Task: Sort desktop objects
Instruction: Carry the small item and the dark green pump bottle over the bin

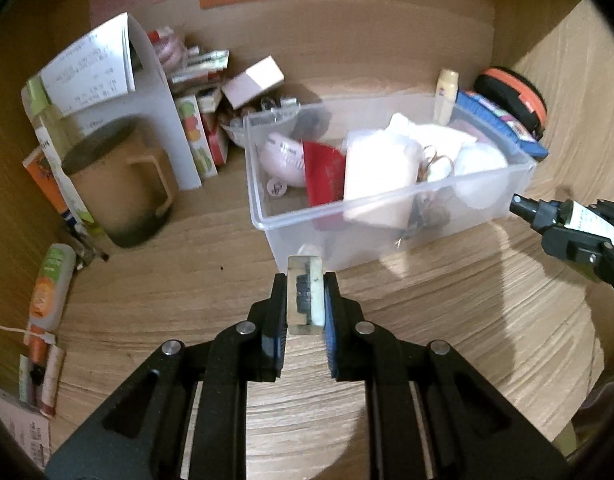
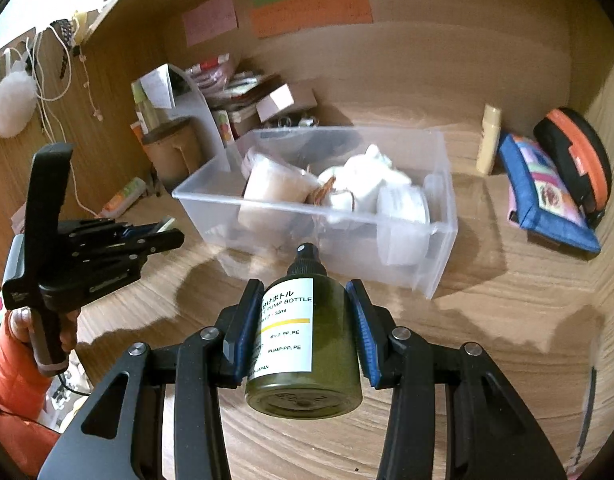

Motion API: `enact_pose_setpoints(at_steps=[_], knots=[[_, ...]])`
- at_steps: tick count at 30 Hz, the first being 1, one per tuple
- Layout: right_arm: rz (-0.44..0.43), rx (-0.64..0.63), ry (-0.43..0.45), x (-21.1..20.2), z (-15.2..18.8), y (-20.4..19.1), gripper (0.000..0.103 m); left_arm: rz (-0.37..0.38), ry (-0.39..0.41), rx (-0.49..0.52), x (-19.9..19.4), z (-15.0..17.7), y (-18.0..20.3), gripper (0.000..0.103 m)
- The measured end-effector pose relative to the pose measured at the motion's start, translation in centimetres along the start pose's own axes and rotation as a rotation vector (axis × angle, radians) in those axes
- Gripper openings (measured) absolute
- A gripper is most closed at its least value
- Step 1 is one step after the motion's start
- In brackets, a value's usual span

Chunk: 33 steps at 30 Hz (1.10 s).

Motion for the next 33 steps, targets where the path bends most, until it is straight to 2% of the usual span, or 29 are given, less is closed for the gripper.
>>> enact_pose_setpoints(at_steps=[7, 16, 26, 33], knots=[[0.008, -0.018, 0.034, -0.5, -2.0, 0.1, 0.039, 0.026, 0.055, -0.005, -1.4, -1.9, -0.2, 0.015], [0.030, -0.030, 0.061, 0.6, -4.4, 1.1, 0.039, 0.047, 0.079, -0.022, -0.7, -4.3, -1.0, 0.015], [0.048, 0.020, 0.092, 3.4, -7.0, 3.2, 0.039, 0.063, 0.086, -0.018, 1.5, -6.5, -1.4, 0.015], [0.043, 0.037, 0.049, 6.9, -8.5, 4.4, 0.039, 0.087, 0.046, -0.017, 4.0, -6.9, -1.4, 0.015]])
Point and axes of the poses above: each gripper's, at about its wrist camera, not at the fingertips, and x roughly the way its jaws point, y to its right, z to its underside, the point moved 1 cm from there along x, roughly the way its jaws point, and after that the axes turned 7 degrees about y, right-handed, at the moved point
